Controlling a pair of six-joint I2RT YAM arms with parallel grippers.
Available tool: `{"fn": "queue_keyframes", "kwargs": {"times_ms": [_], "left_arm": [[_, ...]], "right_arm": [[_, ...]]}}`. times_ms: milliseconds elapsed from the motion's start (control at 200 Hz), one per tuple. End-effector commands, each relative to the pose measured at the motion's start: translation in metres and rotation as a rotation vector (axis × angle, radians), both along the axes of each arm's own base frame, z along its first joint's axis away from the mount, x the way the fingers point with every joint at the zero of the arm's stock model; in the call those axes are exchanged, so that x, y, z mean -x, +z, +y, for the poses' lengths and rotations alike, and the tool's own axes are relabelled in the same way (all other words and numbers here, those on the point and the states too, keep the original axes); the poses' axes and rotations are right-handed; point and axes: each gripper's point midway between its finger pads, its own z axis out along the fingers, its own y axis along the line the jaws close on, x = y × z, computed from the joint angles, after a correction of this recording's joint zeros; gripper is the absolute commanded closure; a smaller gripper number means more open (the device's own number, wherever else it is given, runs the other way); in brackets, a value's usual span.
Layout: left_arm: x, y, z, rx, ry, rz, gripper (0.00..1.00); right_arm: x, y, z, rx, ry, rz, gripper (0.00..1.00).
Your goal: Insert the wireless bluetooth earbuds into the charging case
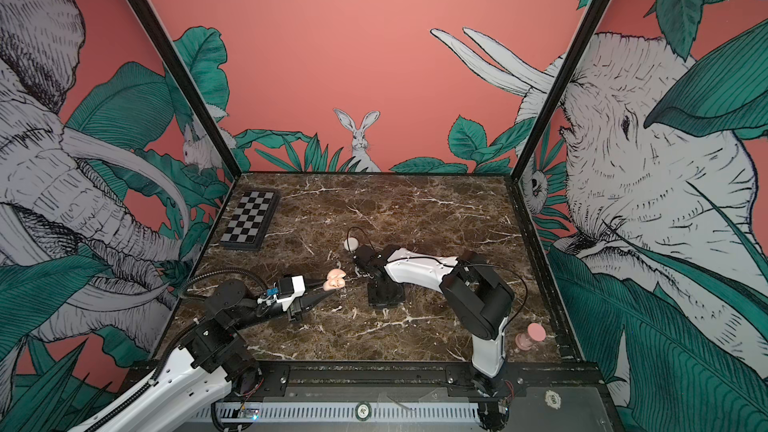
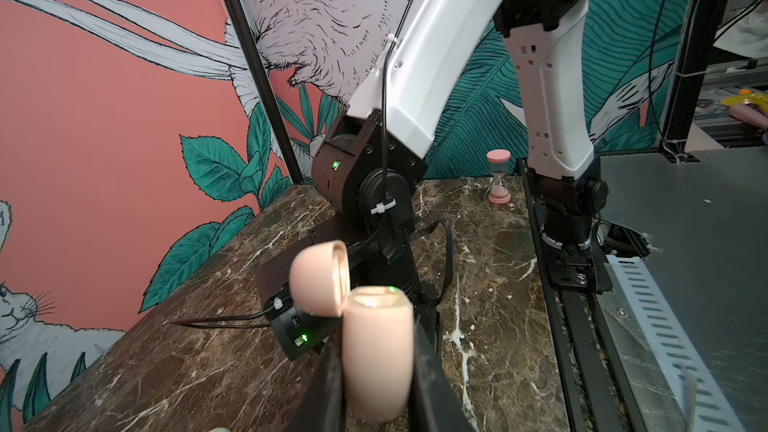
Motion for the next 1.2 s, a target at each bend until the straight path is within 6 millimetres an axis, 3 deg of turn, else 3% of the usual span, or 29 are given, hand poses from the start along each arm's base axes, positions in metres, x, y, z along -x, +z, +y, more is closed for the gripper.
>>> {"fn": "queue_keyframes", "kwargs": {"times_ms": [0, 1195], "left_arm": [[0.003, 0.011, 0.0, 0.011, -0.013, -0.034, 1.0], [0.0, 0.005, -0.003, -0.01, -0.015, -0.023, 1.0]], "right_arm": [[0.004, -0.007, -0.009, 0.034, -0.012, 0.025, 0.79], [0.004, -0.024, -0.021, 0.011, -0.094, 0.068, 0.8]]}}
